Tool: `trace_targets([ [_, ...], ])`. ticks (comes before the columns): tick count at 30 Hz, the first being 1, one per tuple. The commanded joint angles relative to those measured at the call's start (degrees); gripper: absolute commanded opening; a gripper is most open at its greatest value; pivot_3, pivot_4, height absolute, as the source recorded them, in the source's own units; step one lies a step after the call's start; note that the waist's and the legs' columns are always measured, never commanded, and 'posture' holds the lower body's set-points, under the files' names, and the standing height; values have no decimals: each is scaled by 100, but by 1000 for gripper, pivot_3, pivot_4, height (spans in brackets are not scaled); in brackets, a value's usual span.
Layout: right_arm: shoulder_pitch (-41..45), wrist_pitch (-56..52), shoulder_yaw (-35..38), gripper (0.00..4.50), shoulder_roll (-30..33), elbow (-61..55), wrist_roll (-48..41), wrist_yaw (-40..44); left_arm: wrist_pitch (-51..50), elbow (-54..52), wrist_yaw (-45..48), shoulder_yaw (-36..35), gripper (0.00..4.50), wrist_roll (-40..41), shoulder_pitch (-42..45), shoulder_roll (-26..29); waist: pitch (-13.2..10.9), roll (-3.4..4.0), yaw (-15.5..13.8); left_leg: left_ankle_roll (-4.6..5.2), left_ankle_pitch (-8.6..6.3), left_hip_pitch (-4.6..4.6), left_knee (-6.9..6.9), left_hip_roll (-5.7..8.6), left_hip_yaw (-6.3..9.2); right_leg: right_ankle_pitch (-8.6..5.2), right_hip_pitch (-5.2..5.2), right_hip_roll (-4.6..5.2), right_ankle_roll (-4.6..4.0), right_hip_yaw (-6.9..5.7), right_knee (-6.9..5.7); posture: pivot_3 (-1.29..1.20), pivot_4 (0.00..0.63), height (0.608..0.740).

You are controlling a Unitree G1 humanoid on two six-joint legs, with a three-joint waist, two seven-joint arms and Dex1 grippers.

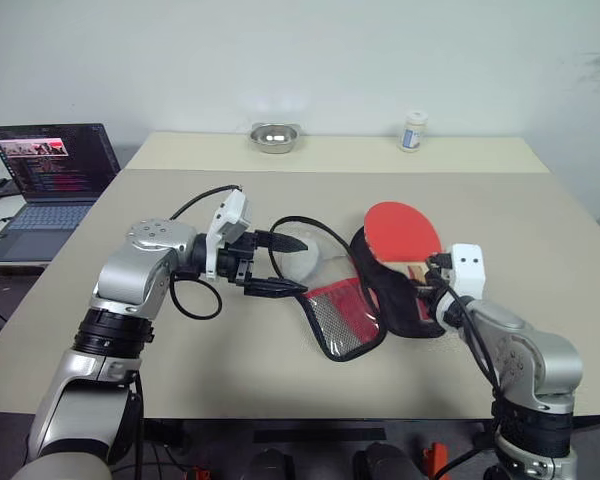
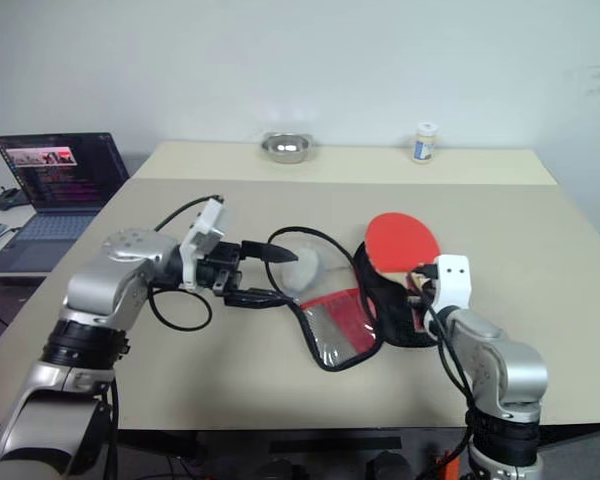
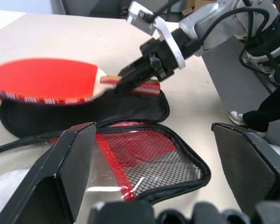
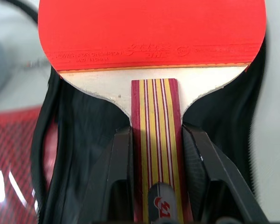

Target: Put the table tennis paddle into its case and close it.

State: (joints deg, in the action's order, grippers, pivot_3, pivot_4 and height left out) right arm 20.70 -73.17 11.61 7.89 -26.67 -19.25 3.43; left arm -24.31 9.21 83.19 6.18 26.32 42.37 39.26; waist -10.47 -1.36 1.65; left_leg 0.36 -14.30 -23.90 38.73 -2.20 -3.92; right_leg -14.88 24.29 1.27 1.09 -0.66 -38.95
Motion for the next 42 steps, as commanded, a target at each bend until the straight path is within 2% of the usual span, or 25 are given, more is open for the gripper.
trace_targets([
  [1, 16, 18, -56, 1052, -51, -475, -39, -50, 90, -171, 111, -177, 4316, 43, 41, 163, 0, 0, 0, 0, 0, 0, 0, 0, 0, 0, 0, 0, 0, 0, 0, 0, 150, 740],
  [23, -209, 111, -18, 1052, -188, -124, 117, -272, 332, -149, 63, -127, 4316, -27, 175, 73, 0, 0, 1, 0, 0, -1, 0, 0, 0, -1, 0, -1, 0, -1, 2, 0, 150, 740],
  [25, -185, 128, 7, 1787, -222, -124, 140, -307, 326, -146, 65, -131, 4316, -28, 164, 80, 0, 0, 2, 0, 0, 0, 0, -1, 1, 0, 0, -1, 0, -1, 2, 0, 150, 740],
  [30, -145, 115, -25, 3278, -275, -235, 151, -326, 276, -165, -23, -134, 4316, -95, 86, 143, 0, 0, 2, 0, 0, 0, 0, 0, 0, 0, 0, -1, 0, 0, 1, 0, 150, 740],
  [33, -155, 122, -152, 4389, -164, -399, 135, -246, 200, -266, -60, -97, 4316, -169, -50, 260, 0, 0, 4, 0, 0, 1, 0, -2, 0, -1, 0, -2, 0, -1, 1, 0, 150, 740],
  [37, -106, 5, -244, 4454, 349, -1003, -341, 460, 79, -333, -154, -155, 4316, -291, -355, 551, 0, 0, 8, 0, 0, 0, -2, -3, -1, -1, 1, -1, 0, 0, 3, 0, 150, 740],
  [42, -13, 114, 100, 4454, 1691, -1865, -1603, 2162, 164, -157, -340, -165, 4316, -561, -761, 850, 0, 0, 3, 0, -1, 1, -4, -5, 2, -2, 0, -1, -1, -6, 7, 0, 150, 740],
])
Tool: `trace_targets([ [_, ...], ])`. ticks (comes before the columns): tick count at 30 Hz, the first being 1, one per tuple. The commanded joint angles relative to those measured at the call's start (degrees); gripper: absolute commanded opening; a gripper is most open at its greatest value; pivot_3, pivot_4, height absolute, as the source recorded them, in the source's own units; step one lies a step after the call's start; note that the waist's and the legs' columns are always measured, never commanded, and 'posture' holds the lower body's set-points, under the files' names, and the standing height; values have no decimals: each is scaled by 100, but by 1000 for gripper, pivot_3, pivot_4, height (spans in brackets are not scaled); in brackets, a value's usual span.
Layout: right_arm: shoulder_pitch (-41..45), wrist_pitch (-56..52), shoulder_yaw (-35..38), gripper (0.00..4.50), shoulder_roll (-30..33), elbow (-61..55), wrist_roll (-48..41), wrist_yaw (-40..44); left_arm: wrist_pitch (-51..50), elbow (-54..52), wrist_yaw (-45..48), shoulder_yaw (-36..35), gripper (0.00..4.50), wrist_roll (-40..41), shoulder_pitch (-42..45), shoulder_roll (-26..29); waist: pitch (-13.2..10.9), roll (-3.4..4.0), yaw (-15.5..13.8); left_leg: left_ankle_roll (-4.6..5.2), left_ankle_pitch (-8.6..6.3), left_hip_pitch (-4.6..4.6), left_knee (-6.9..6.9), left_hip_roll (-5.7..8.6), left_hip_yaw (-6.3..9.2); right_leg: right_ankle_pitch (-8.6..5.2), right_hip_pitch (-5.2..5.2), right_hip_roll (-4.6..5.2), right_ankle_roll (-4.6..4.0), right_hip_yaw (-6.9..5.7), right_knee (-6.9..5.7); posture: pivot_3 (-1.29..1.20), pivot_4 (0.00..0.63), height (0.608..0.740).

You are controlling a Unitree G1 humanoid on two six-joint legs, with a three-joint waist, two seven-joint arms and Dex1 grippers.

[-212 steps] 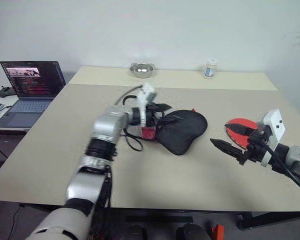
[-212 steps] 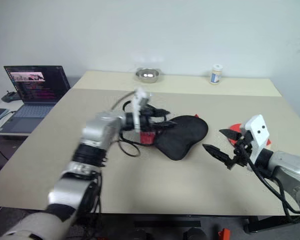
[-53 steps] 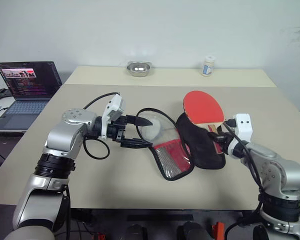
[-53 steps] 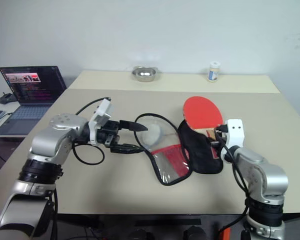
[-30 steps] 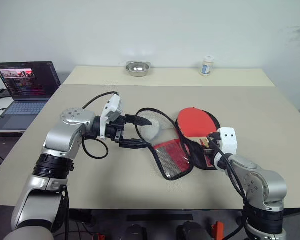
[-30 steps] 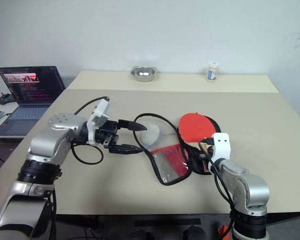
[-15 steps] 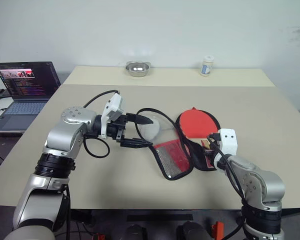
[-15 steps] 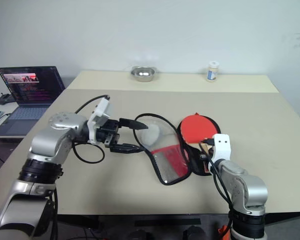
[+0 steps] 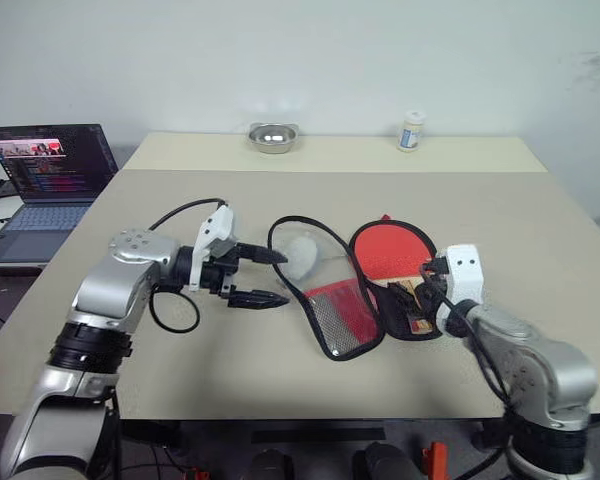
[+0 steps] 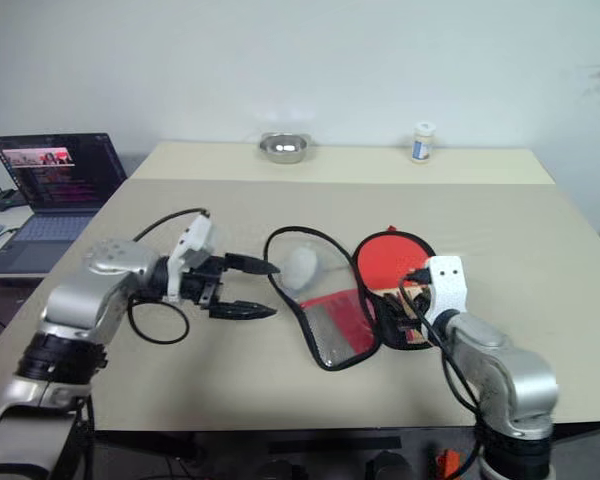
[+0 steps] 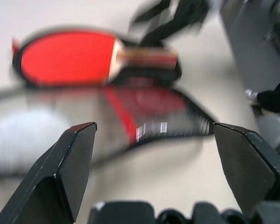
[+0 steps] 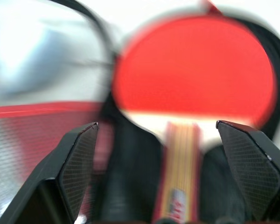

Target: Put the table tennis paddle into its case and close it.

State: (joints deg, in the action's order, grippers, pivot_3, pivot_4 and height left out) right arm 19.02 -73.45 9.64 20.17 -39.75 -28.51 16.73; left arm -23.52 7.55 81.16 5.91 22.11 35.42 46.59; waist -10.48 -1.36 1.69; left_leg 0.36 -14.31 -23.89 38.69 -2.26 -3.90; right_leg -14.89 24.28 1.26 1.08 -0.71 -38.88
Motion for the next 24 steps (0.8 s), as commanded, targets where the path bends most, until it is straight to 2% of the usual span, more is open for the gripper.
trace_targets([
  [1, 189, 227, 424, 4454, 694, -626, -875, 1078, 110, 33, -170, -122, 4316, -171, -100, 111, 0, -1, -3, 0, 0, 1, 0, -1, 3, 0, -2, 0, 0, -3, 0, 0, 150, 740],
  [6, 446, 77, 1294, 4454, 1618, -648, -2257, 2004, 331, 469, -473, 30, 4316, -520, 26, -121, -2, -5, -27, 0, 0, 2, 4, 0, 9, 0, -9, 2, -1, -9, 1, 0, 150, 740],
  [8, 467, 22, 1456, 4454, 1896, -609, -2614, 2070, 415, 764, -637, 100, 4316, -687, 153, -274, -2, -7, -37, 0, 0, 2, 3, 1, 9, 0, -10, 2, -1, -9, 4, 0, 150, 740],
  [15, 320, 241, 1554, 4500, 2476, -481, -2938, 1839, 392, 996, -467, 338, 1914, -800, 250, -595, -5, -15, -34, 0, 0, -1, 2, -4, 8, 0, -9, 12, -1, -5, 7, 0, 150, 740],
  [20, 10, 263, 1708, 4500, 2772, -551, -3337, 1757, 263, 953, -536, 534, 104, -815, 416, -1170, -6, -17, -41, 0, 0, -2, 4, -3, 8, 0, -10, 13, -1, -6, 5, 0, 150, 740],
  [24, -260, 327, 1806, 4500, 3101, -533, -3602, 1772, 248, 924, -392, 801, 28, -747, 731, -1784, -8, -22, -97, 0, 0, -3, 6, 3, 10, 1, -13, 10, -1, -7, 6, 0, 150, 740],
])
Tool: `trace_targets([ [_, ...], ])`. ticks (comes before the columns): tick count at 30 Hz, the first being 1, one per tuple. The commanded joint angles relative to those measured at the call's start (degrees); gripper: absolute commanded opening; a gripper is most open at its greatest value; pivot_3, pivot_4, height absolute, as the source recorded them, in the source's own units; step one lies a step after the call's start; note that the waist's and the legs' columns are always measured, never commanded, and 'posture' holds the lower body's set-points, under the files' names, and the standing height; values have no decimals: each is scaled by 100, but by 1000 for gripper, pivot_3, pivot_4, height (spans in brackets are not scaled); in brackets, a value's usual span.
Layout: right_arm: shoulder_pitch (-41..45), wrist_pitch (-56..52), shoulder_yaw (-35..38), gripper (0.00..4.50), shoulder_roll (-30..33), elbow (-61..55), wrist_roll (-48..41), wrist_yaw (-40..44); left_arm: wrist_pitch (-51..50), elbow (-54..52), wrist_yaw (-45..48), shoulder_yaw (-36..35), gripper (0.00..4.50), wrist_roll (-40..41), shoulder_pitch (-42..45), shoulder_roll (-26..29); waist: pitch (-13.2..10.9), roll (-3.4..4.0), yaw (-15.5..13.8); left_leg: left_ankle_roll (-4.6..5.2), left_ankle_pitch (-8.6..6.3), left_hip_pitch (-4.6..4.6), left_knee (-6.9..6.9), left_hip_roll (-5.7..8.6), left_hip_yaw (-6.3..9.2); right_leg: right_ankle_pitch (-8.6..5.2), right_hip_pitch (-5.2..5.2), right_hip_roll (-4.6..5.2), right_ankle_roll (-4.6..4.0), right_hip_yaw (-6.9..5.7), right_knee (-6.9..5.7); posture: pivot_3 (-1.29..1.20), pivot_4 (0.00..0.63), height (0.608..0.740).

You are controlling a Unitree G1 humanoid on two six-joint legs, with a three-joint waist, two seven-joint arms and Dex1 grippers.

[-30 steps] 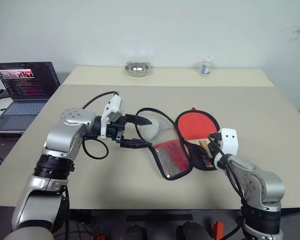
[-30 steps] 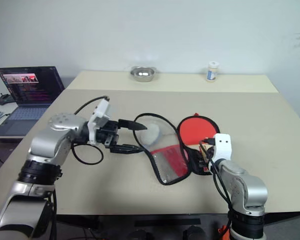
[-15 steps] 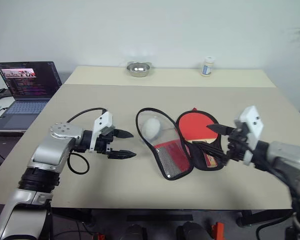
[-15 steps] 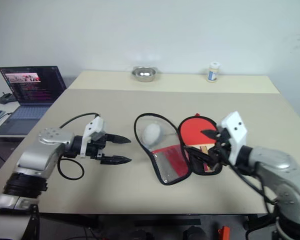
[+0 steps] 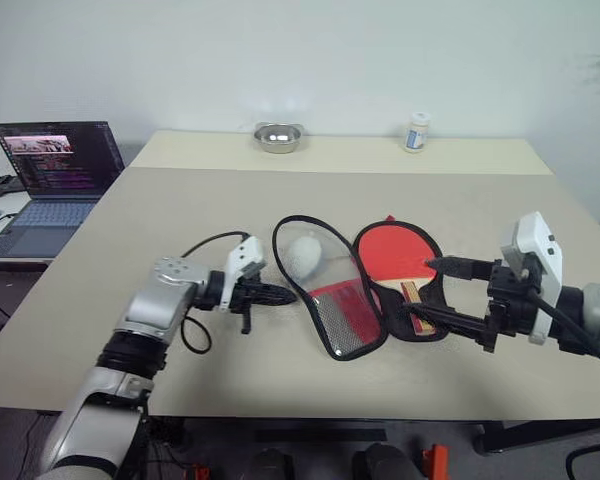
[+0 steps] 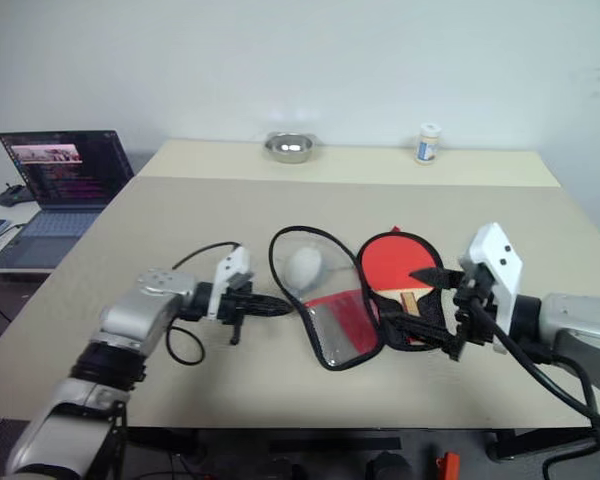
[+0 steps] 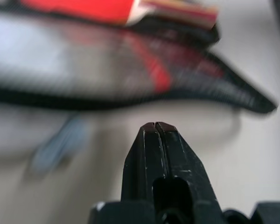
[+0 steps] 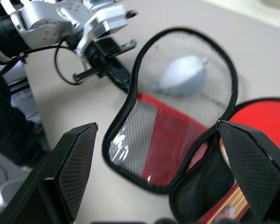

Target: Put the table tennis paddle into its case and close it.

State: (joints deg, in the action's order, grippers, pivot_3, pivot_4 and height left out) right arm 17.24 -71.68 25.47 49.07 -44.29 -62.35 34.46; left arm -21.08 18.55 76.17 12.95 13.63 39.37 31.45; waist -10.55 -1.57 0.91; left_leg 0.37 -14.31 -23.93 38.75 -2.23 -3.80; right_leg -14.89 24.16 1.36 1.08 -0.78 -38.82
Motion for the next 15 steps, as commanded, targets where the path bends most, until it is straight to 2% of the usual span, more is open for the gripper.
trace_targets([
  [1, -134, 175, 275, 4500, 302, -40, -243, 13, 7, -81, 74, 116, 28, 137, 552, -520, 0, -1, -48, 0, 0, 0, 0, 2, -1, 0, 0, -2, 0, 1, 0, 0, 150, 740],
  [7, -385, 329, 441, 4500, 673, 88, -423, 30, 192, 631, -144, 53, 28, 91, 1408, -1425, -2, -4, -69, 1, -1, -3, 3, 15, 2, 0, -1, -4, 2, 6, 3, 0, 150, 740],
  [11, -573, 457, 459, 4500, 837, 136, -402, 77, 999, 1952, -601, 72, 28, -271, 2084, -2079, -3, -6, -91, 2, -1, -6, 2, 25, 17, 0, -3, -6, 3, 0, 8, 0, 150, 740],
  [15, -659, 624, 354, 4500, 928, 272, -162, 35, 1748, 3086, -1159, -15, 28, -610, 2495, -2417, -4, -9, -74, 5, -2, -7, 1, 39, 20, 2, -2, -2, 7, 8, 14, 0, 150, 740],
])
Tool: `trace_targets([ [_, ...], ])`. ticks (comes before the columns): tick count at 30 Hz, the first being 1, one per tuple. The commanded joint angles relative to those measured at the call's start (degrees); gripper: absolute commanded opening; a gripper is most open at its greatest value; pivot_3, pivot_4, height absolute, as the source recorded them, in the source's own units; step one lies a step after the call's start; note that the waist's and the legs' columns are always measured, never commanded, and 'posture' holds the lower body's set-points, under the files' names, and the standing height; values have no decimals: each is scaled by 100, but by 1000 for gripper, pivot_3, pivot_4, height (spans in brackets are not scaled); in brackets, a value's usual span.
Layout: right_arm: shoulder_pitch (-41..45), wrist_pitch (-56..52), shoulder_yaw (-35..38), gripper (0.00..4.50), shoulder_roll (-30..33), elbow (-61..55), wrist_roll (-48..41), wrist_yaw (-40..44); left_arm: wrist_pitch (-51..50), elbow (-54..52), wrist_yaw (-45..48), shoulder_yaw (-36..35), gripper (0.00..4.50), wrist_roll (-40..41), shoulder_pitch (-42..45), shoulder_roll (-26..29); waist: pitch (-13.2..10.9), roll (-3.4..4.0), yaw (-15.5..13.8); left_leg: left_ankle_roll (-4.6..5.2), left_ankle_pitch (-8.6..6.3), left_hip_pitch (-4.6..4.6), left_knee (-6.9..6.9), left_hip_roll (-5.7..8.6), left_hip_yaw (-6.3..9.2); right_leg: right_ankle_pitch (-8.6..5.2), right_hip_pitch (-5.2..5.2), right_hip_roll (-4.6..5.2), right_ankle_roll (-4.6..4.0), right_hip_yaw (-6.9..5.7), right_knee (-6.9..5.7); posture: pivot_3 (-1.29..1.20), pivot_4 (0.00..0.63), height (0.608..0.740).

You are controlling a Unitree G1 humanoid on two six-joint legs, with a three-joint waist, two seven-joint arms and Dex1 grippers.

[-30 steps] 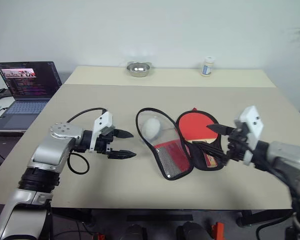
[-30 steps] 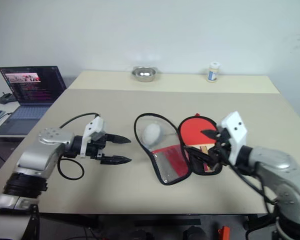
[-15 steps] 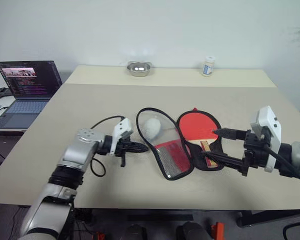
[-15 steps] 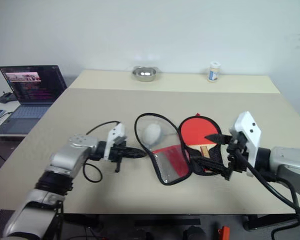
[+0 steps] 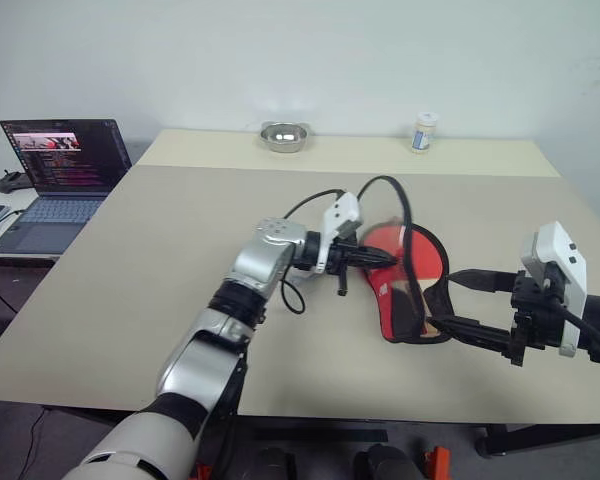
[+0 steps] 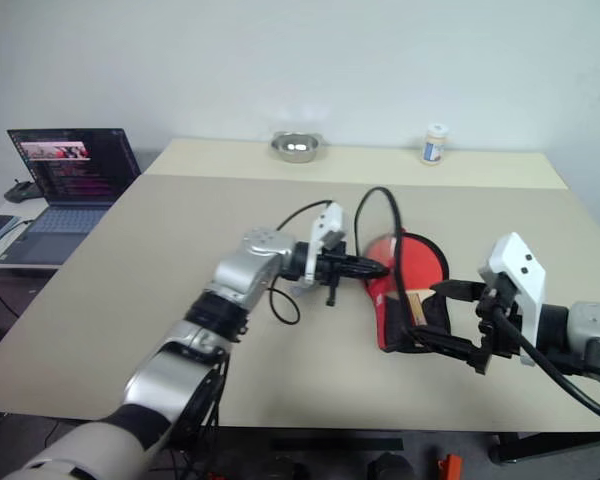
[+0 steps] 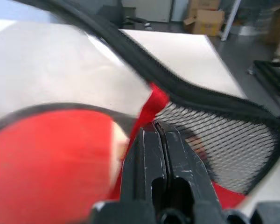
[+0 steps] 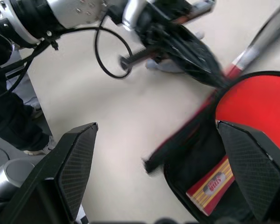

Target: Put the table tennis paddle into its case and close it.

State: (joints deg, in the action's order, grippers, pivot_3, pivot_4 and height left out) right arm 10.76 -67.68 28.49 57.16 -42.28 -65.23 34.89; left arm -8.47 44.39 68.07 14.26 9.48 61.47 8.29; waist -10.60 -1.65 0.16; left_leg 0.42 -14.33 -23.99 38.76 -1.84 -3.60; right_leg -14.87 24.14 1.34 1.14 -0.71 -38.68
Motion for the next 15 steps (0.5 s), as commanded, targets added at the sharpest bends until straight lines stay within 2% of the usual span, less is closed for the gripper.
trace_targets([
  [1, -33, 273, 7, 4500, 129, 116, 214, -30, 609, 642, -398, -163, 28, -237, 331, -140, -1, -1, 1, 0, 0, 0, 0, -1, 1, 0, 0, 0, 0, -1, 1, 0, 150, 740],
  [4, -79, 505, -234, 4500, 99, 376, 668, -101, 724, 549, -187, -213, 28, -185, 227, -89, -1, -2, 1, 0, 0, -3, -3, -3, 4, 0, 1, 0, 0, -3, 4, 0, 150, 740],
  [10, 97, 883, -845, 4500, -86, 1191, 1478, -268, 376, -208, 315, -301, 28, -53, -196, 358, -1, -1, 6, 0, 0, -4, -3, -3, 2, 0, 2, 2, 0, -3, 5, 0, 150, 740],
  [13, 636, 1302, -1781, 4500, -400, 2408, 2503, -534, -259, -1407, 682, -402, 28, 200, -764, 1034, 0, 0, 78, -1, 1, 1, -3, -6, -1, 0, 2, 1, -1, 2, -2, 0, 150, 740],
  [15, 936, 1454, -2166, 4500, -630, 2977, 2887, -565, -695, -2207, 859, -457, 28, 442, -1092, 1366, -1, -1, 135, -2, 1, 7, 0, -9, -4, 1, 2, 0, -2, 4, -11, 0, 150, 740],
])
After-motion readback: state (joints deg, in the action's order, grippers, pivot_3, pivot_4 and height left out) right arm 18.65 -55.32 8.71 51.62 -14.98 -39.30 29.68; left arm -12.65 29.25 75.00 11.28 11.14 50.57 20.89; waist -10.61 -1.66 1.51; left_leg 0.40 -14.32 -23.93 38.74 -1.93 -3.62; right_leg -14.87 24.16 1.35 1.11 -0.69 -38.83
